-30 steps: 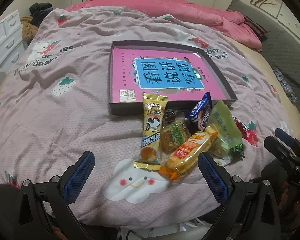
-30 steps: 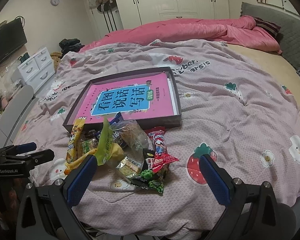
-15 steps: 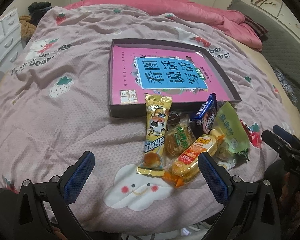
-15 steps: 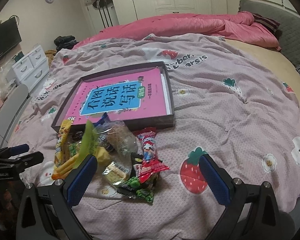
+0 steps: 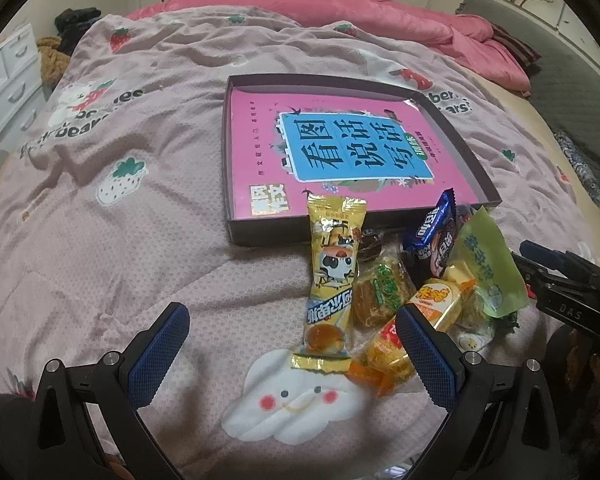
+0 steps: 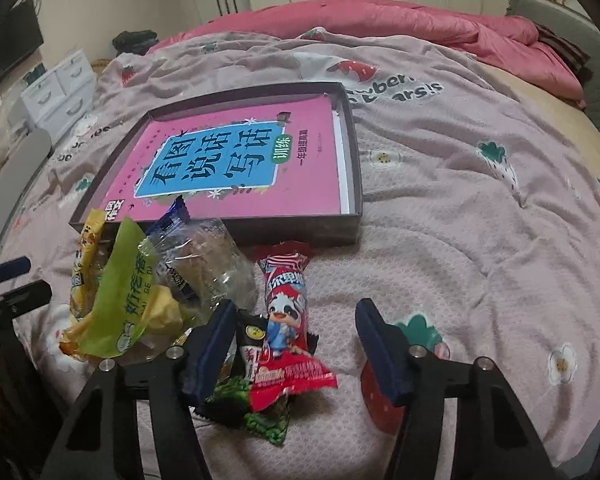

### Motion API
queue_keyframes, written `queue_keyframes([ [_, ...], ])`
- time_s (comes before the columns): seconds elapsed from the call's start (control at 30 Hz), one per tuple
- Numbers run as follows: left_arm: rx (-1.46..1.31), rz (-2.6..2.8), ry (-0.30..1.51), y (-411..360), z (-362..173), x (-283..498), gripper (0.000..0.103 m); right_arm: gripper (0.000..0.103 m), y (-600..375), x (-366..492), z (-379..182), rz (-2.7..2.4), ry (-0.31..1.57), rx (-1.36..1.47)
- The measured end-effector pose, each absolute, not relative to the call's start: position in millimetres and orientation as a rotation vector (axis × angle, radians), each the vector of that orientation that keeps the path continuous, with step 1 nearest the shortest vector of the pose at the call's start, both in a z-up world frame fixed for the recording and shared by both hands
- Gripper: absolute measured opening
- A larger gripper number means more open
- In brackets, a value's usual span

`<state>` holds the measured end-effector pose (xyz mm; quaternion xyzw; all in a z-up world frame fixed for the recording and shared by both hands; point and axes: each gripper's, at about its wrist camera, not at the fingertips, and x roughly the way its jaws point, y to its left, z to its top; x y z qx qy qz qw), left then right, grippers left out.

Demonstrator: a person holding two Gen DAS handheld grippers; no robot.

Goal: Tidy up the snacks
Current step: 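Grasp the red panda snack stick with the right tool while the left tool grasps the yellow panda snack bar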

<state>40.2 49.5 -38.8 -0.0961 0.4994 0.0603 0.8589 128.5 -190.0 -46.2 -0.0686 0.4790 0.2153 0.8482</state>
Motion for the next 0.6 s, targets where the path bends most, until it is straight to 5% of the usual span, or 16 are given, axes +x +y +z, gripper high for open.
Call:
queue_keyframes([
  [0.3,-0.195,0.116,1.062,50,-46,48,0.098,0.031,-176,134,-52,0.485,1.000,-0.212],
  [0.6,-0.236,0.059,1.098,48,-57,56,0.057,0.023,-173,144,-64,0.503,1.039,-0.204],
])
